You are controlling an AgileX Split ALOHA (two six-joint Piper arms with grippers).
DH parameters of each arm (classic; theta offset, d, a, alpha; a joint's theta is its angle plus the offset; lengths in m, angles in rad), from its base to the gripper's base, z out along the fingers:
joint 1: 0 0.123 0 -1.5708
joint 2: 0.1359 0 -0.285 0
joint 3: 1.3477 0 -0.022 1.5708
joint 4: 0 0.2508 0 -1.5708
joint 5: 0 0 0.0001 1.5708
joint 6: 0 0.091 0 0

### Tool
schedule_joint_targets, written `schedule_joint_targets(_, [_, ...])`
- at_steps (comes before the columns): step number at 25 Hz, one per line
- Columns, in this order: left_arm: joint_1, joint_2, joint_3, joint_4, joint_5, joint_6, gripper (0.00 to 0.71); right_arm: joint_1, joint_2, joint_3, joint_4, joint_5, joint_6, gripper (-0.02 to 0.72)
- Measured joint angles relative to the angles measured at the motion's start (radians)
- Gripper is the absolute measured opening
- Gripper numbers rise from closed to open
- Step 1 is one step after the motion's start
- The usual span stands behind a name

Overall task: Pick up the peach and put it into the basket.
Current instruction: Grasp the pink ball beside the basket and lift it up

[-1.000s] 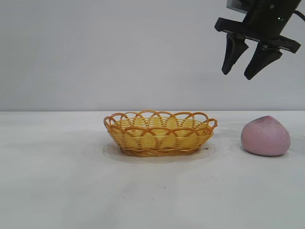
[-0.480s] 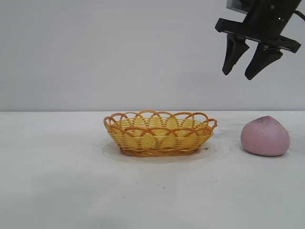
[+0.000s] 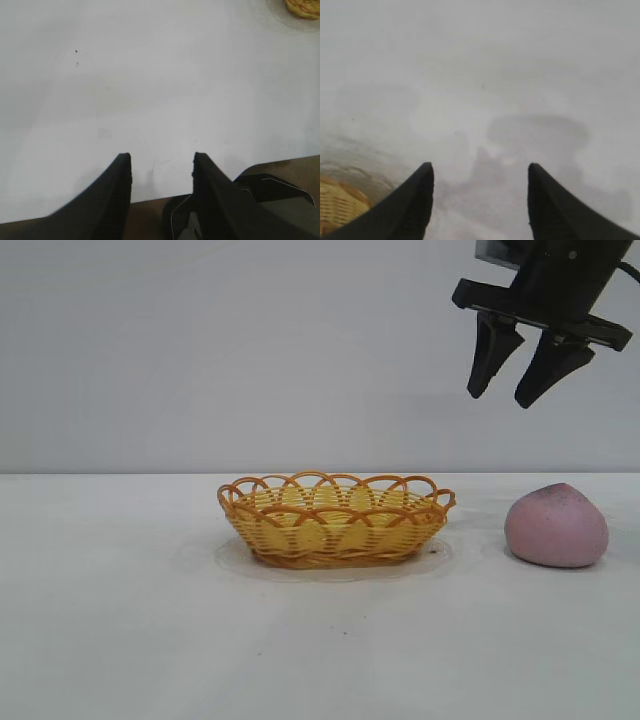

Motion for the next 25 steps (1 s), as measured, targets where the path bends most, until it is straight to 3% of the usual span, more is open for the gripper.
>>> schedule_joint_targets(8, [0.0,-0.334,0.105,0.002,-0.031,0.0,0.287,0.0,0.0,0.0,-0.001,0.015,0.0,0.412])
schedule_joint_targets(19, [0.0,-0.354,0.105,0.008,-0.042,0.0,0.287,0.0,0.0,-0.002,-0.007,0.021,0.0,0.412])
schedule_joint_targets(24, [0.0,-0.354,0.105,0.008,-0.044,0.0,0.287,0.0,-0.019,-0.029,-0.077,0.064,-0.024,0.412])
schedule_joint_targets(25, [0.0,-0.354,0.105,0.008,-0.044,0.0,0.287,0.0,-0.031,-0.034,-0.093,0.082,-0.03,0.359])
